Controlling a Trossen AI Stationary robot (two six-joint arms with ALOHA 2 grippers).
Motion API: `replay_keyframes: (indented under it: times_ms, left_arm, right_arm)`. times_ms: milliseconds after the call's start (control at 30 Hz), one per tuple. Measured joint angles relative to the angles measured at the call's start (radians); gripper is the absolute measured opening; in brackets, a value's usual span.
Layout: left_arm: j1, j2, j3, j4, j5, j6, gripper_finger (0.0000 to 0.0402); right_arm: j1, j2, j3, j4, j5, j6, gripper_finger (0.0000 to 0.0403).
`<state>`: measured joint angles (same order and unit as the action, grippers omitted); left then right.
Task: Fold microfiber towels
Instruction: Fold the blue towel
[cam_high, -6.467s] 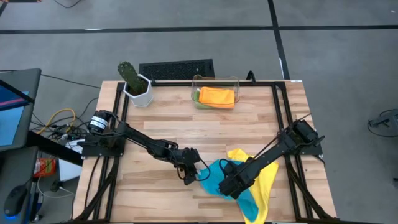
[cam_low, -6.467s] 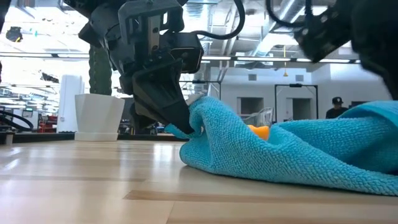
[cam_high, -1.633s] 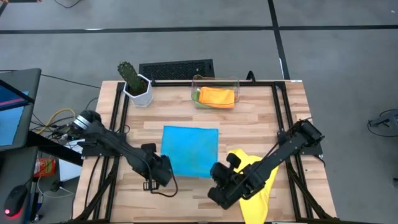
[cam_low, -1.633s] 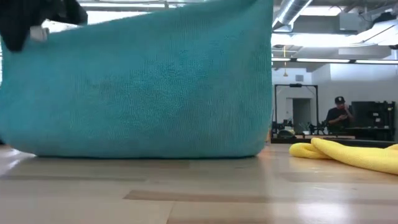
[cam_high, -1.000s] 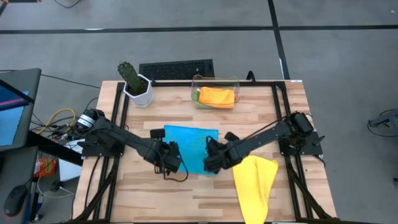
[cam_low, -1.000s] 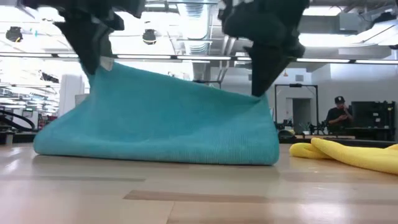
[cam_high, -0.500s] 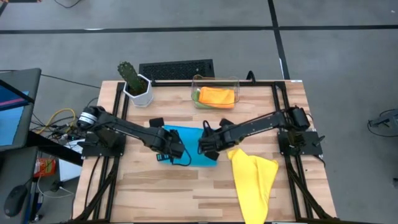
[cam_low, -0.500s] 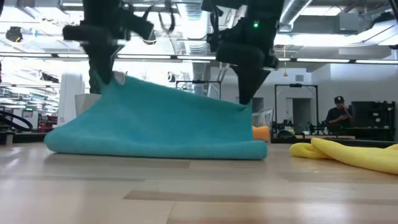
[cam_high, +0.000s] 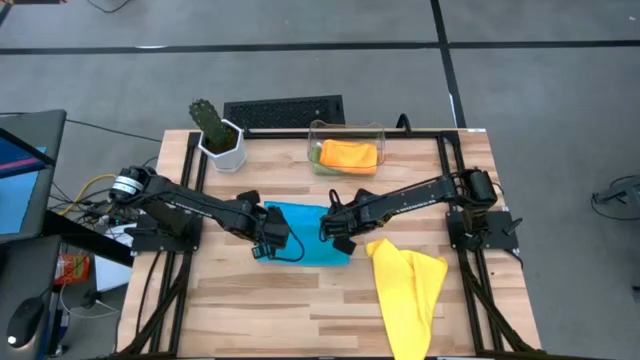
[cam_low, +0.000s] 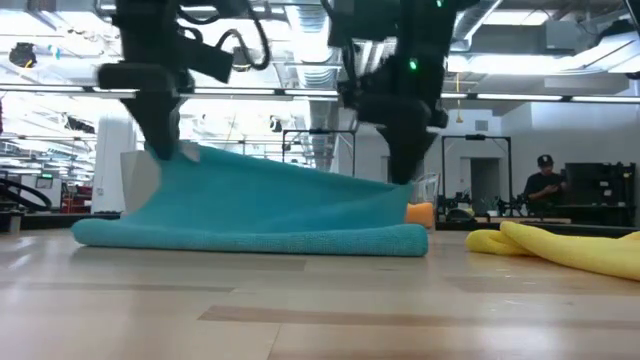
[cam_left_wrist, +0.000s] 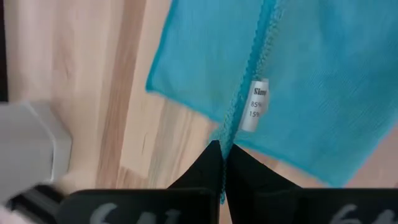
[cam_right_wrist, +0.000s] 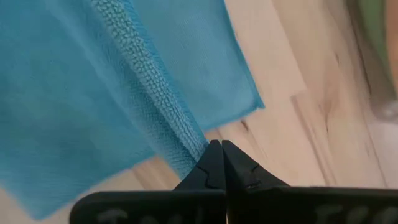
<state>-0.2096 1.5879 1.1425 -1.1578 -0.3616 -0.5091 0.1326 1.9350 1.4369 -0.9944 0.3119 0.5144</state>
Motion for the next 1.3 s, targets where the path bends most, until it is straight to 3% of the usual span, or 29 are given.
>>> replay_keyframes:
  times_ms: [267, 467, 733, 1000, 1300]
  left_arm:
    - [0.068, 0.0, -0.006, 0.037, -0.01, 0.018, 0.0]
    - [0.09, 0.0, -0.081, 0.118, 0.017, 0.023, 0.0]
    - [0.112, -0.004, -0.109, 0.134, 0.05, 0.002, 0.0]
    - [0.09, -0.027, -0.072, 0.078, 0.105, -0.031, 0.0]
    - [0.1, -0.016, -0.077, 0.104, 0.084, -0.034, 0.0]
  right_arm:
    - [-0.018, 0.0, -0.068, 0.074, -0.026, 0.0, 0.0006]
    - [-0.043, 0.0, -0.07, 0.095, -0.028, 0.0, 0.001]
    - [-0.041, -0.035, -0.045, 0.066, -0.154, 0.015, 0.0007]
    - [-0.007, -0.122, 0.001, 0.041, -0.108, 0.034, 0.0006]
    - [-0.05, -0.048, -0.003, 0.048, -0.143, 0.004, 0.0009]
